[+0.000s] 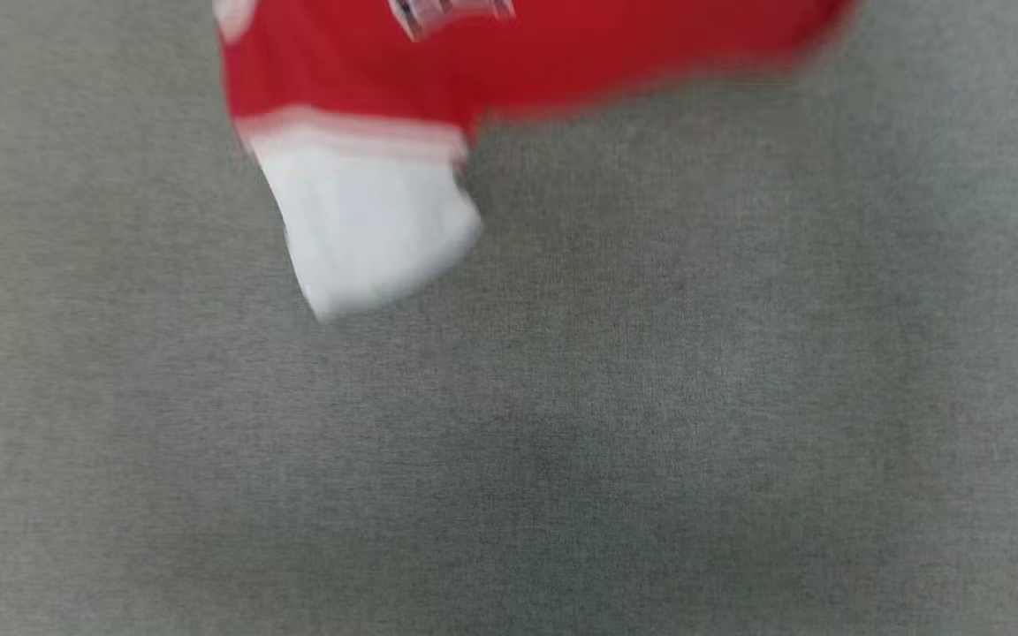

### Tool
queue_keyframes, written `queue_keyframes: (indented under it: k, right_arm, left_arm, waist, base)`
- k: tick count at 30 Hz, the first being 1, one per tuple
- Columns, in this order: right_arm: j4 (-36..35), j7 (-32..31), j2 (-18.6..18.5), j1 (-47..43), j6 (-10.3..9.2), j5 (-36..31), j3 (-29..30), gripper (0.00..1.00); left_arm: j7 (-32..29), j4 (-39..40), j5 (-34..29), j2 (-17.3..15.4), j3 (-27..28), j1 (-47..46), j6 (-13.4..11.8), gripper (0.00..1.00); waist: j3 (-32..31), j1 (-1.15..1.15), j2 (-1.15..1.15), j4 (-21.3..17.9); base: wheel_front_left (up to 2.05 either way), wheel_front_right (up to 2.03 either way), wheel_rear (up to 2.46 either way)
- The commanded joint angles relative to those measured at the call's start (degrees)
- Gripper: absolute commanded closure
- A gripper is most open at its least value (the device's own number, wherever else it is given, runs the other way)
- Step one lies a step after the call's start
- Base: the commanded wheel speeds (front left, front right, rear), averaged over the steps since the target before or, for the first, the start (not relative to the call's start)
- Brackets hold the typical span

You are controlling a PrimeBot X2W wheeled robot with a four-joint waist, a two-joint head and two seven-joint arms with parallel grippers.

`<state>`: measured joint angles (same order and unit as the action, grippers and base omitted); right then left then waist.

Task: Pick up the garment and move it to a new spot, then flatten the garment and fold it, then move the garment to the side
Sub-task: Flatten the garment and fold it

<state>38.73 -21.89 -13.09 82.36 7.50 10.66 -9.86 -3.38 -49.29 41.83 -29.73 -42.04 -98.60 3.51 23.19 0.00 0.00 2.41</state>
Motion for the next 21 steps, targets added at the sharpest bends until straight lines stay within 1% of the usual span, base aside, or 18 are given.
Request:
queue_keyframes:
  k: [1, 3, 4, 5, 6, 7, 9, 11, 13, 16, 18, 19, 21]
  right_arm:
    - [1.57, 3.62, 0.52, 2.0, -0.03, -1.76, 0.93, 1.0]
    - [3.9, 12.29, 1.14, 4.84, -0.03, -6.34, 3.29, 1.0]
    - [5.55, 15.48, 1.72, 5.47, -0.03, -8.44, 4.47, 1.0]
    - [6.35, 18.89, 2.2, 6.52, -0.02, -10.83, 5.13, 1.0]
    - [7.41, 21.75, 2.55, 7.61, -0.02, -13.05, 5.77, 1.0]
    - [8.73, 23.62, 2.85, 7.99, -0.03, -14.94, 6.71, 1.0]
    - [10.76, 26.97, 3.12, 8.61, -0.02, -18.37, 7.62, 1.0]
    - [13.93, 27.47, 3.45, 8.37, -0.02, -20.15, 8.03, 1.0]
    - [16.88, 27.54, 3.68, 7.03, -0.03, -21.38, 8.32, 1.0]
    - [21.45, 26.06, 3.72, 4.97, -0.03, -20.84, 7.95, 1.0]
    - [24.37, 25.32, 4.01, 3.25, -0.03, -19.57, 7.32, 1.0]
    - [25.8, 24.45, 3.95, 2.26, -0.03, -18.46, 7.33, 1.0]
    - [27.72, 23.7, 3.63, 0.74, -0.03, -17.21, 6.77, 1.0]
  left_arm:
    - [3.42, -0.95, -1.12, 0.45, 0.42, -1.98, -0.68, 1.0]
    - [9.96, -3.02, -2.86, 0.97, 0.92, -4.91, -1.76, 1.0]
    - [13.3, -3.79, -3.6, 1.4, 0.96, -6.1, -1.88, 1.0]
    - [15.34, -4.56, -3.96, 1.79, 1.37, -7.32, -1.99, 1.0]
    - [17.11, -4.94, -4.6, 1.92, 1.9, -8.31, -2.3, 1.0]
    - [17.93, -5.06, -5.12, 1.99, 2.37, -8.74, -2.08, 1.0]
    - [18.55, -5.35, -5.79, 2.23, 2.95, -7.69, -0.75, 1.0]
    - [18.58, -4.76, -5.53, 2.47, 3.79, -5.42, 0.83, 1.0]
    - [18.57, -5.85, -6.16, 2.27, 3.0, -2.29, 2.2, 1.0]
    - [17.44, -9.18, -4.6, 3.52, 0.79, 2.55, 3.61, 1.0]
    - [13.9, -10.2, -2.6, 4.73, -1.36, 6.81, 3.89, 1.0]
    - [11.93, -9.4, -1.25, 4.92, -2.77, 8.91, 3.91, 1.0]
    - [7.94, -7.0, 1.88, 4.03, -5.21, 11.44, 3.83, 1.0]
  waist:
    - [1.68, 0.0, 0.0, -0.46]
    - [2.55, 0.0, 0.0, -0.4]
    - [2.82, 0.0, 0.0, -0.29]
    - [3.3, 0.0, 0.0, -0.13]
    - [3.68, 0.0, 0.0, 0.05]
    - [3.96, 0.0, 0.0, 0.21]
    - [4.38, 0.0, 0.0, 0.73]
    - [4.53, 0.0, 0.0, 1.22]
    - [4.35, 0.0, 0.0, 1.57]
    - [3.56, 0.0, 0.0, 2.3]
    - [2.85, 0.0, 0.0, 2.67]
    - [2.46, 0.0, 0.0, 2.81]
    - [1.79, 0.0, 0.0, 3.21]
  base:
    - [0.0, 0.0, 0.0]
    - [0.0, 0.0, 0.0]
    - [0.0, 0.0, 0.0]
    - [0.0, 0.0, 0.0]
    - [0.0, 0.0, 0.0]
    - [0.0, 0.0, 0.0]
    - [0.0, 0.0, 0.0]
    - [0.0, 0.0, 0.0]
    - [0.0, 0.0, 0.0]
    - [0.0, 0.0, 0.0]
    - [0.0, 0.0, 0.0]
    - [0.0, 0.0, 0.0]
    - [0.0, 0.0, 0.0]
